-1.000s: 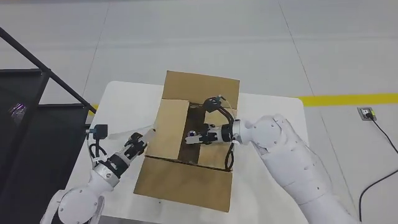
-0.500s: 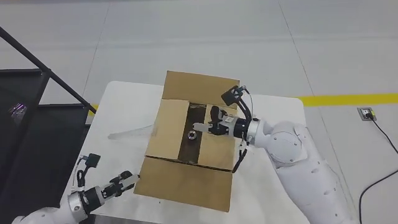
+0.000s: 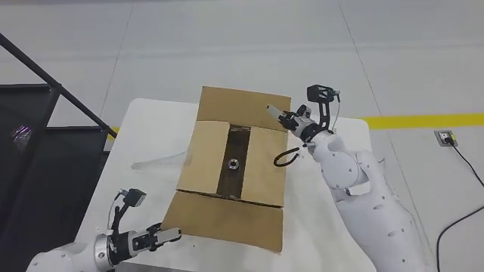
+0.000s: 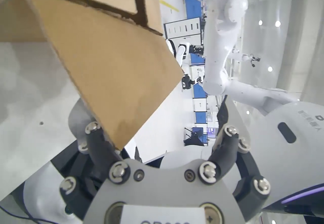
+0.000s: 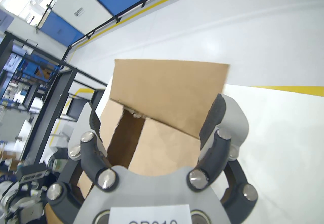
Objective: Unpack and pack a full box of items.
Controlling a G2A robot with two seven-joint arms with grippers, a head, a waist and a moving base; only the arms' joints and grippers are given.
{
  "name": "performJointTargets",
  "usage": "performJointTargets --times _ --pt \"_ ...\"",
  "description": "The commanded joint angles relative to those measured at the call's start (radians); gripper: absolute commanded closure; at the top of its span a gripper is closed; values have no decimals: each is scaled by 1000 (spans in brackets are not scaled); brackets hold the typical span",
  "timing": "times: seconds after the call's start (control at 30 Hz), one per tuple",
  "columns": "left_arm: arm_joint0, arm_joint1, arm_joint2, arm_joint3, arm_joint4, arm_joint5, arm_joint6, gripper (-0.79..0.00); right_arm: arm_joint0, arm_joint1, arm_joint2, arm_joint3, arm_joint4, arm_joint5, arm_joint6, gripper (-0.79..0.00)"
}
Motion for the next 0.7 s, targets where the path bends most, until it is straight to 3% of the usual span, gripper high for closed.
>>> performJointTargets --times 0.0,0.13,0.33,0.67 --pt "1 2 -11 -10 -49 3 0 -785 52 -7 -8 85 19 16 6 -785" --pt "-5 4 -16 -24 -105 8 19 -785 159 -23 -26 285 92 -38 25 -785" --pt "-30 2 12 -36 -111 42 141 -785 295 -50 -41 593 259 -221 50 -785" --pt "-101 -8 90 -39 -57 136 382 -785 414 -62 8 913 555 -730 249 -785"
